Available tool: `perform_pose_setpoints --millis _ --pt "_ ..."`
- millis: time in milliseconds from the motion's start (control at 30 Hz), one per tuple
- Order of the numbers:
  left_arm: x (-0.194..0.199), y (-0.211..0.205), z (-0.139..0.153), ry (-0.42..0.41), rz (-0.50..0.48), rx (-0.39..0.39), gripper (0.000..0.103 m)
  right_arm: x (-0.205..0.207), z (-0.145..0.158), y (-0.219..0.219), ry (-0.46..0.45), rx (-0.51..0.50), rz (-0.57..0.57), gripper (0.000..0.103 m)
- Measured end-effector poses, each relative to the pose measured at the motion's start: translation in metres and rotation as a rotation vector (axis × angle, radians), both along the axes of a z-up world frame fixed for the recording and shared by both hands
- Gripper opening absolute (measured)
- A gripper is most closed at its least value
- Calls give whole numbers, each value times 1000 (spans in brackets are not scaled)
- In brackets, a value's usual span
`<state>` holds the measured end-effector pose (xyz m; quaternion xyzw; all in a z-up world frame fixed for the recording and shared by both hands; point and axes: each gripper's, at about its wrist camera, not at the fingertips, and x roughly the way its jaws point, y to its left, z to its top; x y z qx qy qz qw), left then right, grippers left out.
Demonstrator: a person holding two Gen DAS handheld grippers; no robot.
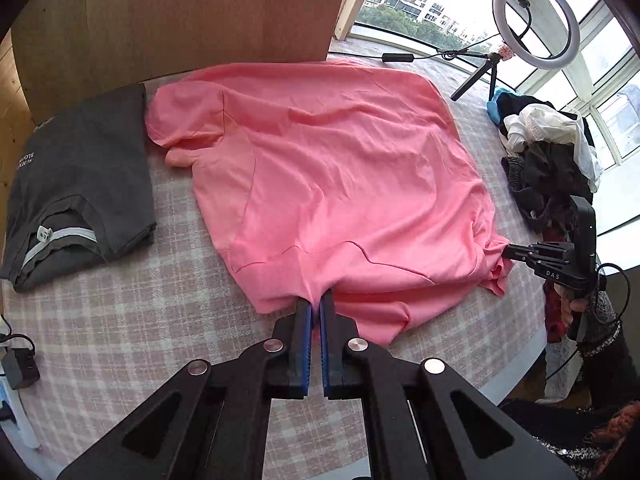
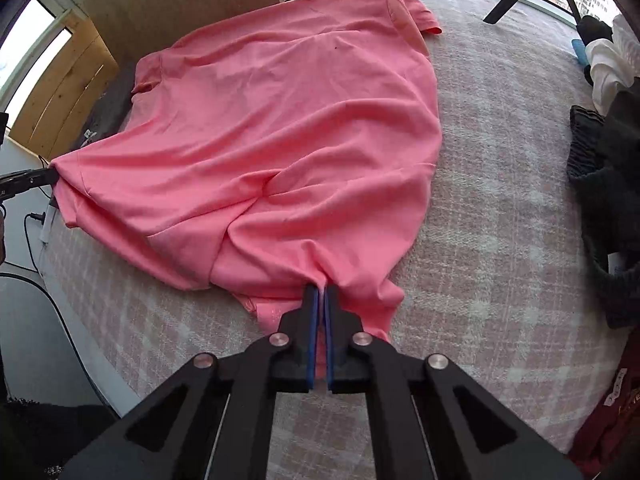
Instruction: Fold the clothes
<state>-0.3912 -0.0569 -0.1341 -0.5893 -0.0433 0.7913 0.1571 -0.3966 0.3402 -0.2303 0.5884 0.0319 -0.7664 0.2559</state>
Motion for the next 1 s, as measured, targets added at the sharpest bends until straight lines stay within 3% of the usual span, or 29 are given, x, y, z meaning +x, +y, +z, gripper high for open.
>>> perform_pose_setpoints --millis 100,167,200,267,333,400,467,567,700,767,800,833,867,933,1000 --pt "-48 -7 -2 19 17 -79 4 -35 30 7 83 -16 -53 3" --pt "-80 -13 -13 8 55 -147 18 -70 39 10 114 -3 -104 3" --pt "-96 -16 -19 2 74 -181 23 -86 36 10 107 46 -129 3" --pt "-127 -23 -30 -10 112 -249 20 -108 32 10 114 163 -170 5" --pt "-113 -34 -26 8 108 -175 22 -108 37 15 125 177 -151 7" --pt "-85 -31 -21 26 60 -145 23 -95 46 19 124 90 -116 21" --pt "-63 -12 -29 11 -19 -137 26 -81 48 13 119 52 -69 47" --pt "-35 18 -45 -35 -120 -96 31 -70 37 0 100 57 -30 47" --pt "-35 60 -76 -105 -149 -38 33 -68 19 -4 42 57 -45 47" --pt "-46 70 -91 -104 -126 -83 33 -68 12 -4 8 40 -52 47" --pt "-51 72 -96 -110 -114 -101 32 -67 11 -6 1 39 -46 47" --pt "-57 73 -101 -115 -102 -118 22 -66 10 -7 4 42 -42 47" --pt "-62 75 -106 -121 -90 -135 0 -65 11 -9 8 44 -38 47" --pt "-62 73 -93 -123 -97 -84 1 -63 15 -12 17 41 -31 48" --pt "-54 70 -65 -62 -124 -62 2 -62 20 -16 29 33 -22 49"
